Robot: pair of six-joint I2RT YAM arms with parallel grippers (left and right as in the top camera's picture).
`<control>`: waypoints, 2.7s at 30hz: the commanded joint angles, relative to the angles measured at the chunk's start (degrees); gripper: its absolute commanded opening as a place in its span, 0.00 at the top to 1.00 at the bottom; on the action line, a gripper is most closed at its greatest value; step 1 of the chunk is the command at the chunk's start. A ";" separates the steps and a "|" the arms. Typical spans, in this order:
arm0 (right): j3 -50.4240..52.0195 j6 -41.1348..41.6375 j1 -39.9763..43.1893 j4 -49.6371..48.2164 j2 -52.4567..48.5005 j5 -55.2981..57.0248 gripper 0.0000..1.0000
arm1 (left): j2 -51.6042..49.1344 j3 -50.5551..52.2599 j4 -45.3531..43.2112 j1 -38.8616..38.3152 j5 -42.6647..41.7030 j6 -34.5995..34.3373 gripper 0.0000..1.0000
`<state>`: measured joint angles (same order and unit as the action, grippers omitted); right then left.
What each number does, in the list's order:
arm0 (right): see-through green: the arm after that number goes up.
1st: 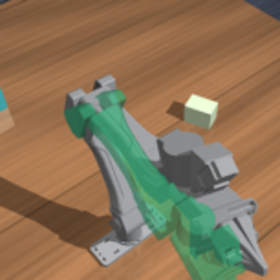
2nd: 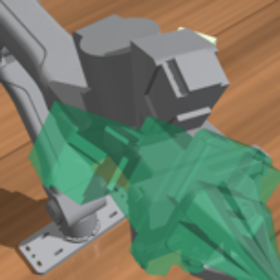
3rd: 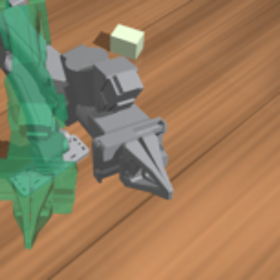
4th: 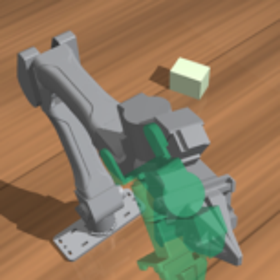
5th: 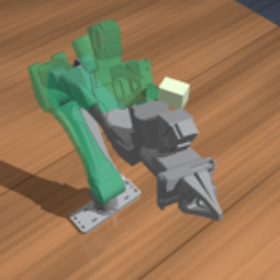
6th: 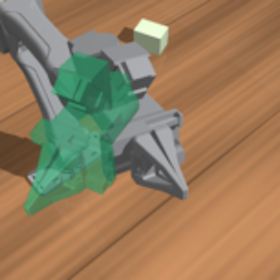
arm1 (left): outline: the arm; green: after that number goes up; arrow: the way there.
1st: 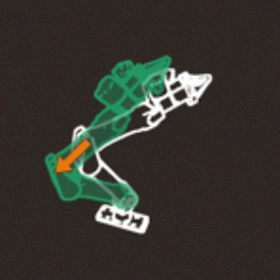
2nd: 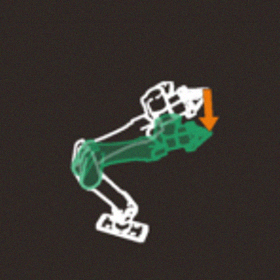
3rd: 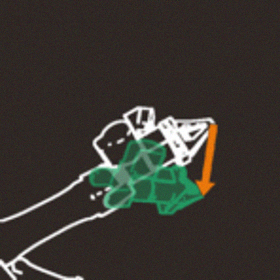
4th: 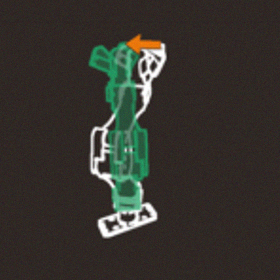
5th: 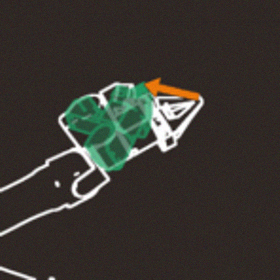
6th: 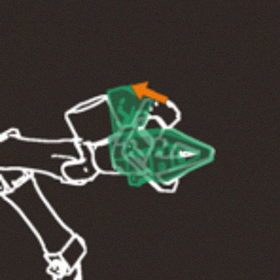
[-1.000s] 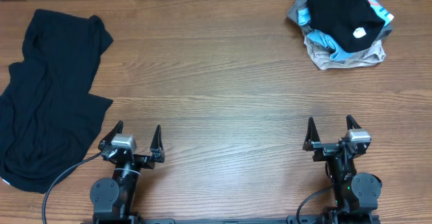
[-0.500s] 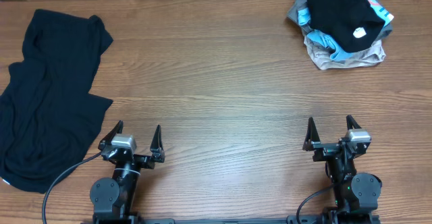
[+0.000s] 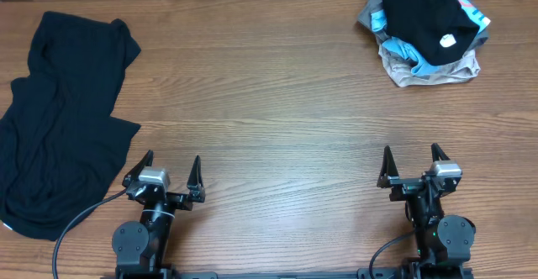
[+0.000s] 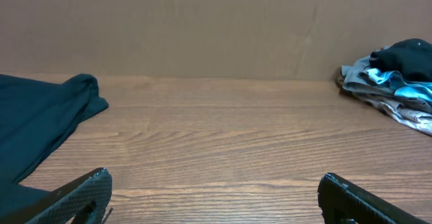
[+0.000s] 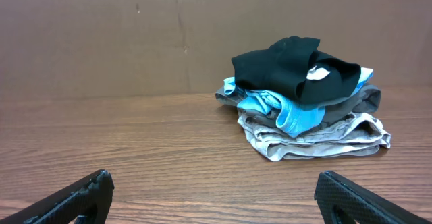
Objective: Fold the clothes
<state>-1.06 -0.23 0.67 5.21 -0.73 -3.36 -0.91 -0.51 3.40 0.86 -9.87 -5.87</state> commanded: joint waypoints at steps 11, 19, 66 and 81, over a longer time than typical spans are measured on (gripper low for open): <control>0.37 0.02 -0.28 -0.26 0.57 0.76 0.00 | 0.66 0.24 -0.13 0.24 -0.46 -0.57 0.00; 0.37 0.00 -0.28 -0.44 0.57 1.01 0.00 | 0.66 0.24 -0.13 0.24 -0.44 -0.55 0.00; -60.41 6.25 -0.28 25.97 -79.76 -49.48 0.00 | -72.00 -55.17 37.62 0.55 4.52 6.71 0.01; -60.41 6.27 -2.80 25.62 -84.83 -45.90 0.07 | -89.66 -55.17 31.65 6.19 16.72 2.43 0.09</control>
<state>-60.12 6.09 -0.58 31.07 -85.78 -50.43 -89.36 -54.59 35.81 5.13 3.44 -1.61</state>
